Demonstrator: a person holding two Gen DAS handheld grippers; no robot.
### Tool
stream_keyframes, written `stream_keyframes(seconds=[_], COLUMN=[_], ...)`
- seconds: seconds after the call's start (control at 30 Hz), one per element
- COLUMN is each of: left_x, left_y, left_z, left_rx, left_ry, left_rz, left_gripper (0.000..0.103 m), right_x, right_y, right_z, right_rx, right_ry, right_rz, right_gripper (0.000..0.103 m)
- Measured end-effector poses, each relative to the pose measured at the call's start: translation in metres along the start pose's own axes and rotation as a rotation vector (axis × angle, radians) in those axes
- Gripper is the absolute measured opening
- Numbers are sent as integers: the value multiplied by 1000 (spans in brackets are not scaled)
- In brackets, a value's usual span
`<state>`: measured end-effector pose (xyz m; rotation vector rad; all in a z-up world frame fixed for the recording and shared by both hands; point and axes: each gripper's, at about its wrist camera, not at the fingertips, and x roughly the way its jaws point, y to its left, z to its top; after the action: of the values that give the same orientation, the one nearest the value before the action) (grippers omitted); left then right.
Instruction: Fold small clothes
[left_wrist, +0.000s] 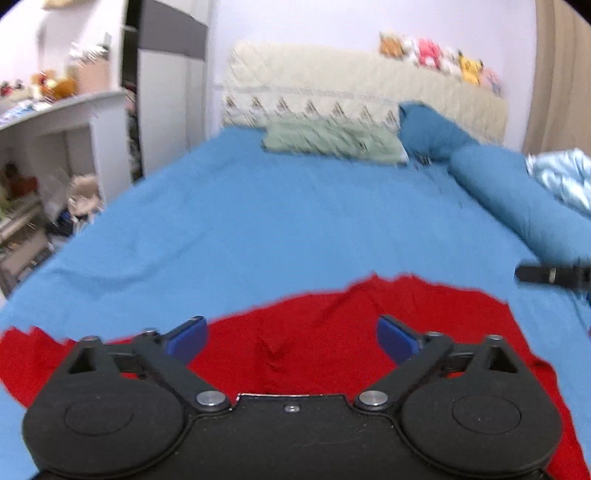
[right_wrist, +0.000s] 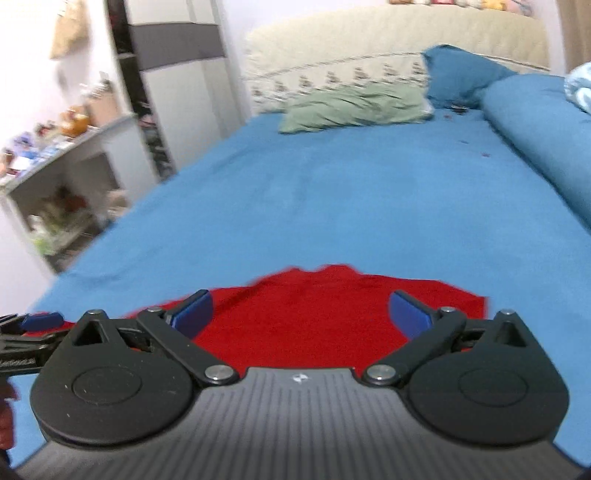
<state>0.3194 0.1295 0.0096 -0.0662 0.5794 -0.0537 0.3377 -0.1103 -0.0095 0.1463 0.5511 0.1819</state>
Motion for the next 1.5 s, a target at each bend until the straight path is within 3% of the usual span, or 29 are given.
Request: stream_keyframes(seconds=[0.13, 0.33, 0.43, 0.63, 0.8, 1.03, 1.13, 1.3, 1.5], left_x=[-28, -45, -37, -2, 23, 37, 42, 50, 46], left_y=[46, 143, 190, 270, 302, 309, 318, 334, 317], left_z=[9, 7, -5, -50, -88, -97, -95, -100, -84], left_rx=[-87, -255, -326, -563, -730, -786, -817, -881, -809], left_ry=[-20, -56, -53, -7, 53, 19, 12, 17, 3], left_rz=[36, 150, 199, 205, 192, 207, 225, 231, 258], left_gripper=[101, 101, 101, 99, 81, 75, 58, 12, 7], right_x=[-10, 12, 30, 63, 86, 111, 118, 122, 120], right_y=[57, 118, 137, 161, 168, 164, 158, 151, 139], right_z=[-1, -14, -25, -46, -58, -68, -72, -75, -74], right_rx=[-55, -72, -91, -87, -114, -114, -93, -81, -59], right_ry=[13, 82, 109, 167, 198, 224, 233, 240, 225], right_rz=[56, 100, 107, 140, 152, 140, 138, 134, 127], right_gripper=[103, 103, 103, 103, 103, 103, 103, 103, 103])
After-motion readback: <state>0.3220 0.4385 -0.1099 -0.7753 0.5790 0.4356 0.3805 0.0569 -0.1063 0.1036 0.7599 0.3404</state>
